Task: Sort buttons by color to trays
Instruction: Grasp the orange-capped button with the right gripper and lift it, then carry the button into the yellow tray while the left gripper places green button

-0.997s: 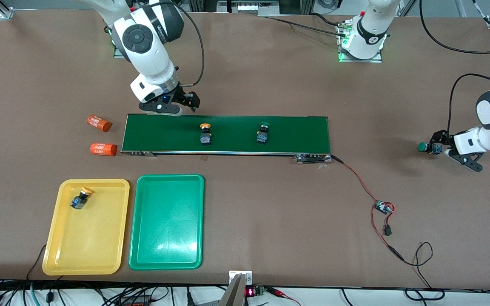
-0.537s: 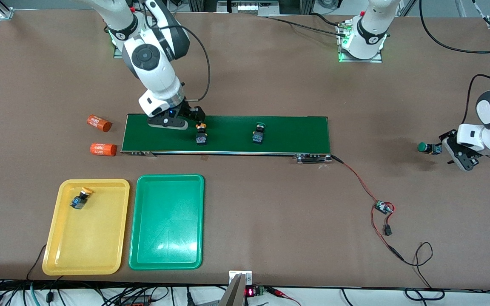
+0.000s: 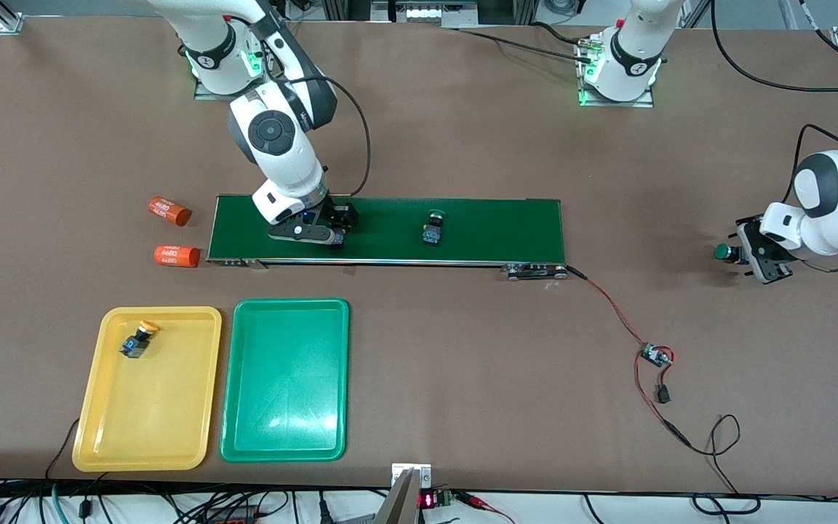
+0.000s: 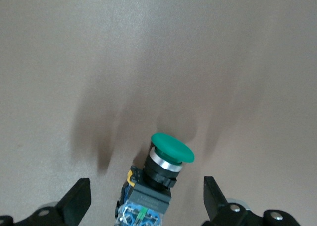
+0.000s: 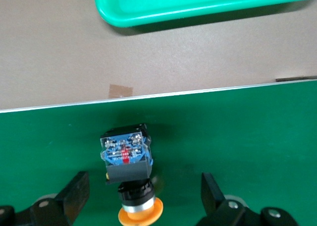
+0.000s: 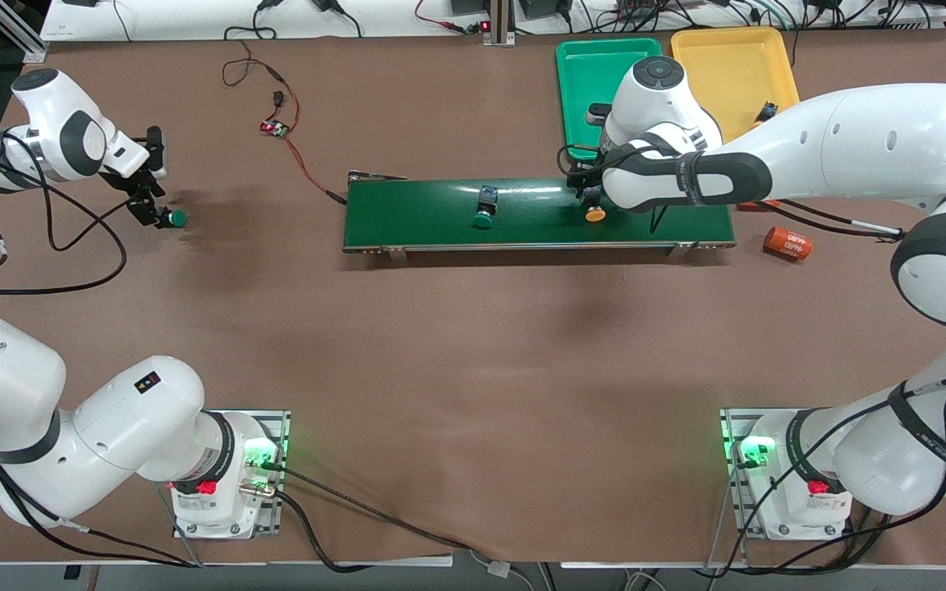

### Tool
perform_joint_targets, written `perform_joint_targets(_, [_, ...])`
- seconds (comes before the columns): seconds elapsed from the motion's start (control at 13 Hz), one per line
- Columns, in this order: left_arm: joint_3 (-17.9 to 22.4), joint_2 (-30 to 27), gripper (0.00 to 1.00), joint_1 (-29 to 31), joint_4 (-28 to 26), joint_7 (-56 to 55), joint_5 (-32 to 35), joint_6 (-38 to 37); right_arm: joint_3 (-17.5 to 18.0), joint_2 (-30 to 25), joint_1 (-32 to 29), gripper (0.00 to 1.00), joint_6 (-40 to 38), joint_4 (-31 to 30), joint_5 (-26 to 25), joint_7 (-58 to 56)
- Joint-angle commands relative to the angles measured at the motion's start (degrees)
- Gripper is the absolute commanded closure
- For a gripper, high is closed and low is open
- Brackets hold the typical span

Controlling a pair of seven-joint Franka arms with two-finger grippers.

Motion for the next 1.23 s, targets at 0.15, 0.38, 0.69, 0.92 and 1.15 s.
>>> perform_joint_targets(0.15, [-0.07,-0.26,0.0,0.46,-1.52,5.05,1.27,3.91,-0.23,2.54,0.25,0.03,0.32,2.12,-1.05,0.55])
perform_joint_targets(0.38, [-0.07,0.01,0.0,1.25,-2.05,5.49,1.27,3.92,-0.32,3.34,0.16,0.32,0.32,2.65,-1.75,0.46])
perform_joint_targets(0.69, [0.02,1.32,0.0,3.18,-2.22,5.49,1.27,4.0,-0.41,3.69,0.07,1.0,0.15,2.91,-2.73,0.63])
perform_joint_targets(0.92, [0.02,1.5,0.09,3.27,-2.23,5.67,1.36,3.92,-0.49,3.34,-0.72,1.0,-0.38,4.05,-2.81,1.43])
perform_joint_targets(1.15, [-0.24,0.98,0.8,3.1,-1.96,12.33,1.45,3.92,-0.93,3.42,-3.61,1.0,-10.35,13.76,-2.99,0.2])
